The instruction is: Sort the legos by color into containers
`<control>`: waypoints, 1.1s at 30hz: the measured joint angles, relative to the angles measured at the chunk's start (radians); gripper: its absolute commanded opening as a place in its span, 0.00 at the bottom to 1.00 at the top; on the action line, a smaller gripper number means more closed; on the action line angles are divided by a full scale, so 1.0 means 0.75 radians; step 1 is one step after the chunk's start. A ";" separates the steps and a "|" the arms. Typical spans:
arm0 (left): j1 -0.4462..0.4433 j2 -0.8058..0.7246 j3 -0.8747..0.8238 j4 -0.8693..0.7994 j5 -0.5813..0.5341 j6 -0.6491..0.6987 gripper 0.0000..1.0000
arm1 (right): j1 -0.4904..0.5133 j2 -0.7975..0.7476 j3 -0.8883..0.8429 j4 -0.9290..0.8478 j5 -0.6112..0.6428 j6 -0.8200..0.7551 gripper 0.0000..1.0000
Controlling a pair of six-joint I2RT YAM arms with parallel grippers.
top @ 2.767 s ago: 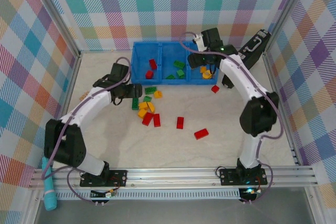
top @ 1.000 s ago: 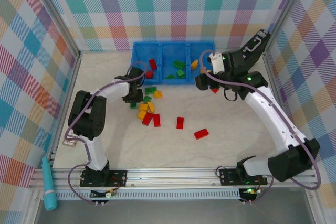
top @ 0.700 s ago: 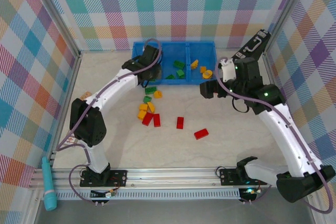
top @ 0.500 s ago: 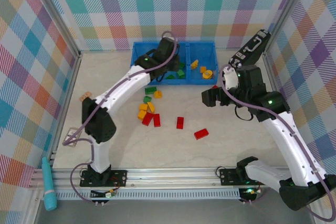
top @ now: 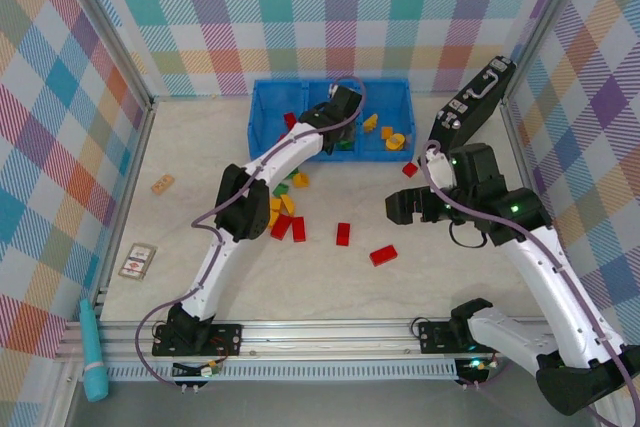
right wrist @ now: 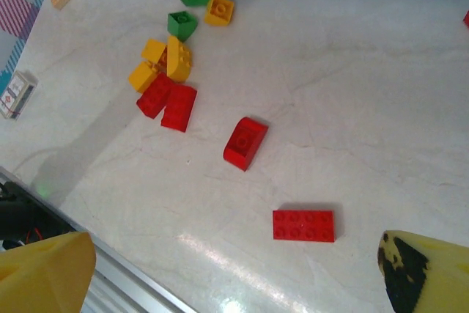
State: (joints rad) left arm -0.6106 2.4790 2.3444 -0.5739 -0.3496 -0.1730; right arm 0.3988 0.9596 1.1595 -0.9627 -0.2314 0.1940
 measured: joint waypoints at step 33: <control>0.082 -1.261 -1.146 0.295 -0.068 0.044 0.78 | 0.000 0.052 -0.042 0.104 -0.022 0.030 0.99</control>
State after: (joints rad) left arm -0.5491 1.5333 1.4849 -0.3527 -0.4004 -0.1402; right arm 0.3988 0.9989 1.1278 -0.8848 -0.2478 0.2161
